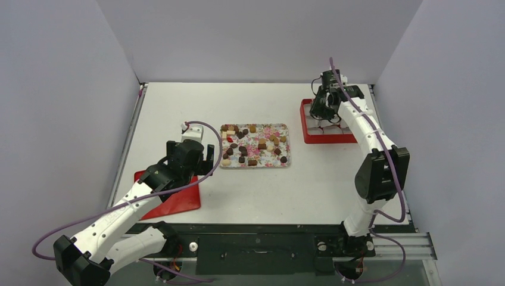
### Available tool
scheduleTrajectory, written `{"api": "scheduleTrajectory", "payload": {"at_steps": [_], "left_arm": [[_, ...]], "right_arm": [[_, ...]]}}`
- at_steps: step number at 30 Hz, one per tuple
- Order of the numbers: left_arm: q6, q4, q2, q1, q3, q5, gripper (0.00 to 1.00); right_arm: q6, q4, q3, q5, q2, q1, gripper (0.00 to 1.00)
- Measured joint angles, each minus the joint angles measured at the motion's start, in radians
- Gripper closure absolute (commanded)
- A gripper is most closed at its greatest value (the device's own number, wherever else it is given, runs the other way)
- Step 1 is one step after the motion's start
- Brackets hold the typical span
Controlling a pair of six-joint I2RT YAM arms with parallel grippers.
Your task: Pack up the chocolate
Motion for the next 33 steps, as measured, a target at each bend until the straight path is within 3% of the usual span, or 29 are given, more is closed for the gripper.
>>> {"api": "scheduleTrajectory", "payload": {"at_steps": [16, 33], "left_arm": [[0.0, 0.0, 0.0, 0.0, 0.0, -0.002, 0.03], [0.0, 0.0, 0.0, 0.0, 0.0, -0.002, 0.03]], "right_arm": [[-0.003, 0.03, 0.041, -0.008, 0.138, -0.011, 0.8], [-0.003, 0.039, 0.092, 0.006, 0.171, -0.012, 0.59]]}}
